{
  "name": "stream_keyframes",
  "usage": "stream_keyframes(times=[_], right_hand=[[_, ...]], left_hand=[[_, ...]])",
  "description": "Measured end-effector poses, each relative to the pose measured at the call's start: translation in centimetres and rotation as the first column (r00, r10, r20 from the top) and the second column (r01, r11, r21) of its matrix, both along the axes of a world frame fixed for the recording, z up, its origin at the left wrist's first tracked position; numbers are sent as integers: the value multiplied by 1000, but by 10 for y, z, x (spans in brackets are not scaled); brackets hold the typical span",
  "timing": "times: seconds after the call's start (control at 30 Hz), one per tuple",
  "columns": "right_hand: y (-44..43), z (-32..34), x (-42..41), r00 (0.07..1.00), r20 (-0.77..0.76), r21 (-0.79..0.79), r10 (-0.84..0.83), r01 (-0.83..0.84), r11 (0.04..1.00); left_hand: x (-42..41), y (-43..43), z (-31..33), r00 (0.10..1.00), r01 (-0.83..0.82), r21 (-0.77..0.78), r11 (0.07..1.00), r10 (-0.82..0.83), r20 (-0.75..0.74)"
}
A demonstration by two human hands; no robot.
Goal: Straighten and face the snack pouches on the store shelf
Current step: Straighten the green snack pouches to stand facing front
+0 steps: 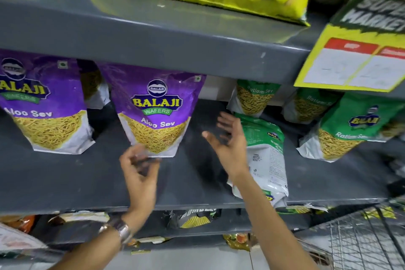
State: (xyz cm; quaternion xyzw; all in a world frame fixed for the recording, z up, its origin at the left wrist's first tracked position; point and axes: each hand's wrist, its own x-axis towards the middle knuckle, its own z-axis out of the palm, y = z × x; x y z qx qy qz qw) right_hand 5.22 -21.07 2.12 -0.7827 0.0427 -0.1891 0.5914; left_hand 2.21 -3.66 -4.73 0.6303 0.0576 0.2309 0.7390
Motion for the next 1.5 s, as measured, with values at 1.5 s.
stream_keyframes(times=[1.5], right_hand=[[-265,-7,25,983,-130,96,128,-116,989]], left_hand=[[82,-211,0,958,284,679,677,-170,-231]])
